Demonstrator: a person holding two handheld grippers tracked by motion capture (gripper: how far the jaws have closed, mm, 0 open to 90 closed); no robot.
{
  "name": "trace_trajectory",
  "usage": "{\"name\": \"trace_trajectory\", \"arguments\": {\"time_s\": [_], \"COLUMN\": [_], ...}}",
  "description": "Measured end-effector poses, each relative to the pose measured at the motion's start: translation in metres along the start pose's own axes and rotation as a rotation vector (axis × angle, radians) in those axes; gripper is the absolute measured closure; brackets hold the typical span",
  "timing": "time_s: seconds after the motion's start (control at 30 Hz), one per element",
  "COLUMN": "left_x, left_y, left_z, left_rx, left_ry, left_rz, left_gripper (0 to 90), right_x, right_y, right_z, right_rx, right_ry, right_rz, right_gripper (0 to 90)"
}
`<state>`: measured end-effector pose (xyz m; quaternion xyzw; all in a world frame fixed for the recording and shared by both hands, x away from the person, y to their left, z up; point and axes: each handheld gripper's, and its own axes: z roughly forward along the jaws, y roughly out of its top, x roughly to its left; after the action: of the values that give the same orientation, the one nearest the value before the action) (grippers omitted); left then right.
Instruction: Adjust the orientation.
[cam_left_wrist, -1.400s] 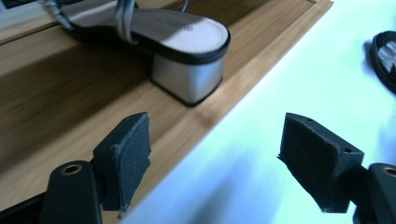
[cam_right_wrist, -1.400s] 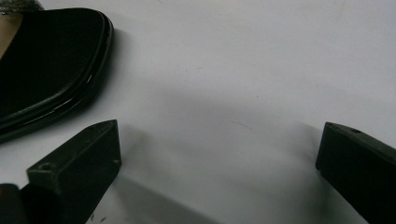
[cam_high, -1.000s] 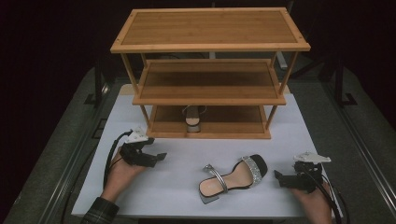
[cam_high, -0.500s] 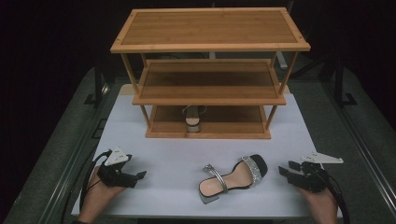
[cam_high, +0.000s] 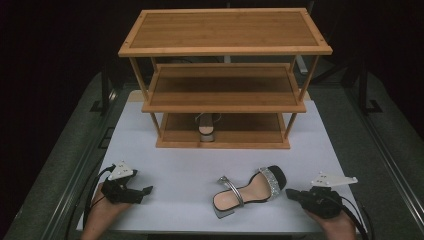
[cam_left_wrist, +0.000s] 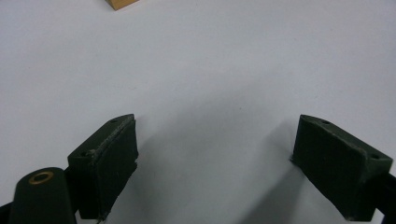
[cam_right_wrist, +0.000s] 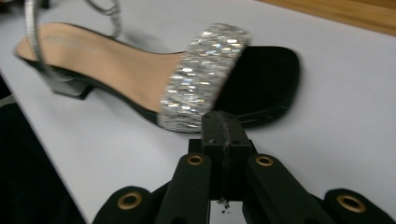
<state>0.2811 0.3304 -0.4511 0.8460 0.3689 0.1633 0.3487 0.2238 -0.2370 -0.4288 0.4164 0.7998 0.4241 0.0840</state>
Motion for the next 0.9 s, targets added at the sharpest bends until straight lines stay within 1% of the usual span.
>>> {"name": "trace_trajectory", "arguments": {"time_s": [0.03,0.07,0.1,0.13,0.17,0.2,0.23,0.27,0.33,0.37,0.53,0.6,0.73,0.9], "left_x": [0.0,0.0,0.0,0.0,0.0,0.0,0.0,0.0,0.0,0.0,0.0,0.0,0.0,0.0], "left_y": [0.0,0.0,0.0,0.0,0.0,0.0,0.0,0.0,0.0,0.0,0.0,0.0,0.0,0.0], "left_z": [0.0,0.0,0.0,0.0,0.0,0.0,0.0,0.0,0.0,0.0,0.0,0.0,0.0,0.0], "left_rx": [-0.001,-0.001,0.0,0.0,0.0,-0.001,-0.001,-0.001,-0.001,-0.001,-0.001,-0.001,-0.001,0.0], "left_ry": [0.0,0.0,0.0,0.0,0.0,0.0,0.0,0.0,0.0,-0.001,-0.001,-0.001,-0.001,-0.002], "left_rz": [0.0,0.0,0.0,0.0,-0.001,-0.002,-0.001,-0.001,-0.001,-0.001,-0.002,-0.002,-0.003,-0.004], "left_gripper": [12.9,12.9,12.9,12.9,12.9,12.9,12.9,12.9,12.9,12.9,12.9,12.9,12.9,12.9], "right_x": [0.004,0.004,0.011,0.011,0.019,0.022,0.025,0.025,0.028,0.028,0.026,0.026,0.025,0.018], "right_y": [0.0,0.0,0.0,0.0,0.0,0.0,0.0,0.0,0.0,0.0,0.002,0.003,0.008,0.017], "right_z": [0.001,0.001,0.005,0.005,0.008,0.011,0.014,0.014,0.021,0.027,0.04,0.042,0.046,0.056], "right_rx": [0.007,0.007,0.01,0.01,0.03,0.039,0.054,0.054,0.089,0.118,0.159,0.161,0.164,0.156], "right_ry": [0.011,0.011,0.039,0.039,0.063,0.073,0.083,0.083,0.09,0.091,0.099,0.103,0.069,0.063], "right_rz": [-0.008,-0.008,-0.019,-0.019,-0.034,-0.043,-0.051,-0.051,-0.063,-0.067,-0.081,-0.088,-0.112,-0.11], "right_gripper": [90.0,90.0,90.0,90.0,90.0,90.0,90.0,90.0,90.0,90.0,90.0,90.0,90.0,90.0]}}
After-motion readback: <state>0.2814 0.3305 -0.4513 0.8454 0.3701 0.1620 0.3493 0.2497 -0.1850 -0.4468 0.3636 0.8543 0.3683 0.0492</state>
